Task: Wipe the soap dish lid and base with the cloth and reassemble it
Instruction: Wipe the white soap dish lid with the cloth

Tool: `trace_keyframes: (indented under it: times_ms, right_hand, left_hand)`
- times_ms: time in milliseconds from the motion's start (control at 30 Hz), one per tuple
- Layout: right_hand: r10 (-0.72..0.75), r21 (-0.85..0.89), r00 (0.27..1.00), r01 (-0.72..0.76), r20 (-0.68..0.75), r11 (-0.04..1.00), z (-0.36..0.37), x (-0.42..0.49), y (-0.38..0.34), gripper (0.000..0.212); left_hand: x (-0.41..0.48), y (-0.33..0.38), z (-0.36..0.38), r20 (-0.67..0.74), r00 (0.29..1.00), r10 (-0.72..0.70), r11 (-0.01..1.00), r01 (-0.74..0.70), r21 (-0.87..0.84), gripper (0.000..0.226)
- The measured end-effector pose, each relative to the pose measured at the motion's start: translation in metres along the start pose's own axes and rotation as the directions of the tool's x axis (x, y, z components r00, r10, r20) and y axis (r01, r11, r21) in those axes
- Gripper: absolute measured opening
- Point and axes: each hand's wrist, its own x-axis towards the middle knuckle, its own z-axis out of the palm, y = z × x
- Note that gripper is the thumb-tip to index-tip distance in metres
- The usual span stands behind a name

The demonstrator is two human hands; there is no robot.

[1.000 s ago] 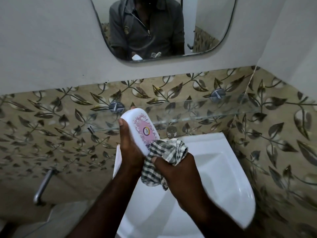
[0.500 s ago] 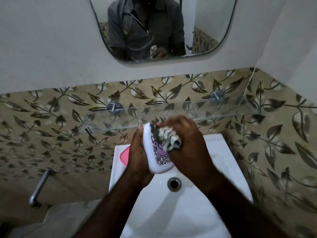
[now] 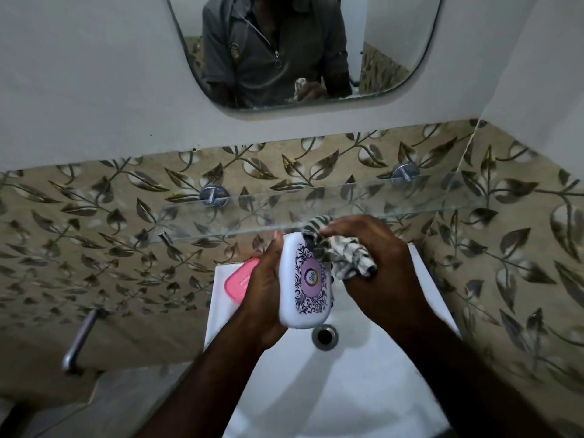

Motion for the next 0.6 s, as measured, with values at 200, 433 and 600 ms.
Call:
trace_keyframes:
  times_ms: [200, 433, 600]
  right_hand:
    - [0.341, -0.092, 0.94, -0.338, 0.019, 0.937, 0.028, -0.023, -0.004, 0.029]
    - [0.74, 0.567, 0.642, -0.693, 0.203, 0.446, 0.031, -0.026, -0.015, 0.016]
    - [0.817, 0.833, 0.55, -0.524, 0.173, 0.176, -0.003, 0.011, 0.019, 0.019]
  left_hand:
    - [0.004, 0.005, 0.009, -0.094, 0.992, 0.082, 0.996, -0.085, -0.03, 0.063]
    - [0.016, -0.002, 0.02, -0.21, 0.845, 0.492, 0.807, -0.351, 0.475, 0.054]
    - [0.036, -0.025, 0.029, 0.113, 0.808, 0.578, 0.472, -0.444, 0.762, 0.05]
